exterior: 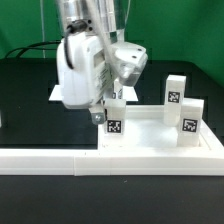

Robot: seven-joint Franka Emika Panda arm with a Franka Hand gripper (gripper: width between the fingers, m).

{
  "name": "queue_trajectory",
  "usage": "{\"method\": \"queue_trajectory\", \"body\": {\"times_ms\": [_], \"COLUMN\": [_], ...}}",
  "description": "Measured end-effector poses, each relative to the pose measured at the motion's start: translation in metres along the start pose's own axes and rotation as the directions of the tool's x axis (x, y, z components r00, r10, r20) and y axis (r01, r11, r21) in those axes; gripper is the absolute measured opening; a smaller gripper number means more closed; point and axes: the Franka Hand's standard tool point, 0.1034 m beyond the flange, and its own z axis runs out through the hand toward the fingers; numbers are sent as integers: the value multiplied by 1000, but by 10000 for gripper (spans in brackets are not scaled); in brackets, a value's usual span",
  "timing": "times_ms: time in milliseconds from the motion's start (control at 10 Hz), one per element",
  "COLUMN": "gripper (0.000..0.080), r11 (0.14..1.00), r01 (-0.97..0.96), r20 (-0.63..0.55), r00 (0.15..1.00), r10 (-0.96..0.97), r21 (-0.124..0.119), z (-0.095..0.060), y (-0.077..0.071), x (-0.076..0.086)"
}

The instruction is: Assemble square table

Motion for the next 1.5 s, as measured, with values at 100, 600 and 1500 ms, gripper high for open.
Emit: {"method": "queue_trajectory", "body": {"times_ms": [100,600,1500], "gripper": [294,289,646], "r11": [999,909,998], "r01": [-53,-416,-11], "r20": [-1,-9,21], "r00": [999,910,1000], "r10": [53,416,13], "r21": [-1,-40,-56], "z": [0,5,-16], "y": [1,13,15], "x": [-1,-5,-22]}}
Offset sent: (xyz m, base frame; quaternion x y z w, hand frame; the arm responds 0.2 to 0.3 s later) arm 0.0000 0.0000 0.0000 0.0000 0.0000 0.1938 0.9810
